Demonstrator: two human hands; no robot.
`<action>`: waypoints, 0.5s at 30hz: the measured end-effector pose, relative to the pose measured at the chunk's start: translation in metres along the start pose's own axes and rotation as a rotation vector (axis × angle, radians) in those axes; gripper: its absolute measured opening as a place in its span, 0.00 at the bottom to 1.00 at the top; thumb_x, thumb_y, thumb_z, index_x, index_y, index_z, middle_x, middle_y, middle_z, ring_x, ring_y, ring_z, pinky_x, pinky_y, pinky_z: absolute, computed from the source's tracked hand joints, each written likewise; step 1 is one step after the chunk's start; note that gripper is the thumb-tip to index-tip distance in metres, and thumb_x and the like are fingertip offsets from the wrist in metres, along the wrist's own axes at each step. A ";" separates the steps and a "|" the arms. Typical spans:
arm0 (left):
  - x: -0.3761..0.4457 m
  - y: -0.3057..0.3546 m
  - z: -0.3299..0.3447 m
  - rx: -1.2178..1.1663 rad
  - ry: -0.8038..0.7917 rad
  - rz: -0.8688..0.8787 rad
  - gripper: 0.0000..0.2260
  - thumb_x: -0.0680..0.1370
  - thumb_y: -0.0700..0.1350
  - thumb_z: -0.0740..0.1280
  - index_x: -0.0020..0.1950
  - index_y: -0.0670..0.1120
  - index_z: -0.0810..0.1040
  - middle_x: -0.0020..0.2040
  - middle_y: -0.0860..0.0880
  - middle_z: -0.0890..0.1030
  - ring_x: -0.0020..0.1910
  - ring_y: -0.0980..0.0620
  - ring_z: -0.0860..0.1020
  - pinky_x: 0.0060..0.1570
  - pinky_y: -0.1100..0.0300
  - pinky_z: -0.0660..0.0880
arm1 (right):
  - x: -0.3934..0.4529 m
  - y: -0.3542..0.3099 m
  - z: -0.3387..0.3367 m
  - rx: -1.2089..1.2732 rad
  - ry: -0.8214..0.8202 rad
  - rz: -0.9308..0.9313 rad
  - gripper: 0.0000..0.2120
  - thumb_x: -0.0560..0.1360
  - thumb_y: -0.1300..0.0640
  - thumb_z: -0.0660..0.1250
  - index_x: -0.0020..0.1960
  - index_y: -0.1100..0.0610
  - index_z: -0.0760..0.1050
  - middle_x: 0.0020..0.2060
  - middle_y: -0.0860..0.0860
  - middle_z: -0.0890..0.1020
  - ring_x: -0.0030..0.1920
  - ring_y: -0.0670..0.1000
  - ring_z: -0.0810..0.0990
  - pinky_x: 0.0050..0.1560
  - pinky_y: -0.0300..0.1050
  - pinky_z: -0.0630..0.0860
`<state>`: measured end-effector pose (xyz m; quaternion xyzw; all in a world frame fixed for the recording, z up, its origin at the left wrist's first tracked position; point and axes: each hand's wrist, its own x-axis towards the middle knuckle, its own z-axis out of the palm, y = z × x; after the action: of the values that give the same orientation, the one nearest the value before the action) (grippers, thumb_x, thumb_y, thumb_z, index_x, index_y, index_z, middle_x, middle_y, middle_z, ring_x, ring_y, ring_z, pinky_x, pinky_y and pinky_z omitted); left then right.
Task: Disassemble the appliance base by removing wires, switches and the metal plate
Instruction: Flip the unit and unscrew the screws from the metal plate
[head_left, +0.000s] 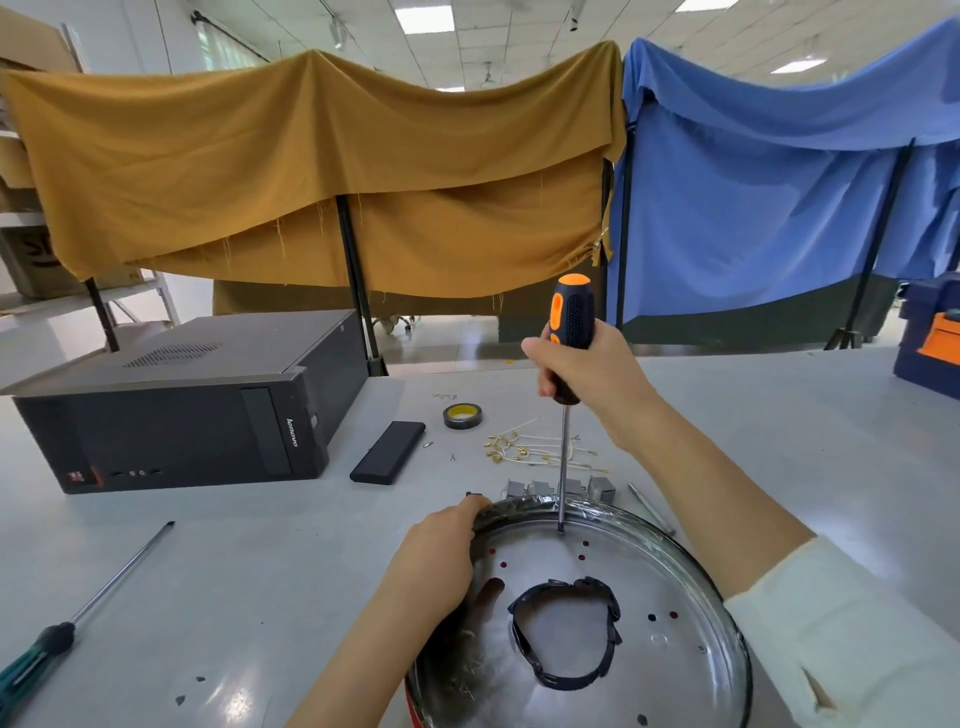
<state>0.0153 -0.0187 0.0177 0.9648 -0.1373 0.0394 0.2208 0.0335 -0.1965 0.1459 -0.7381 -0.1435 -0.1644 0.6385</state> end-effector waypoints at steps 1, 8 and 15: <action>0.000 0.000 0.000 -0.002 0.000 -0.002 0.26 0.73 0.34 0.54 0.67 0.55 0.65 0.59 0.48 0.78 0.60 0.49 0.76 0.54 0.55 0.74 | -0.002 0.000 0.003 -0.102 0.113 -0.030 0.10 0.72 0.58 0.70 0.41 0.54 0.68 0.32 0.51 0.74 0.27 0.47 0.74 0.34 0.43 0.76; 0.001 -0.001 0.002 0.016 0.019 0.014 0.24 0.75 0.36 0.56 0.68 0.55 0.65 0.58 0.48 0.78 0.58 0.49 0.76 0.52 0.57 0.73 | 0.002 0.001 0.012 0.176 0.196 0.000 0.12 0.73 0.57 0.69 0.37 0.54 0.66 0.26 0.50 0.68 0.24 0.48 0.66 0.25 0.41 0.66; 0.000 -0.001 0.001 0.014 0.001 0.017 0.24 0.74 0.36 0.55 0.68 0.54 0.65 0.58 0.48 0.78 0.58 0.49 0.76 0.54 0.54 0.74 | 0.000 -0.001 0.012 0.009 0.100 -0.028 0.12 0.74 0.55 0.69 0.48 0.55 0.66 0.34 0.56 0.73 0.29 0.49 0.73 0.30 0.43 0.72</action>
<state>0.0156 -0.0186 0.0166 0.9651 -0.1449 0.0426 0.2140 0.0335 -0.1843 0.1449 -0.7238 -0.1226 -0.2095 0.6459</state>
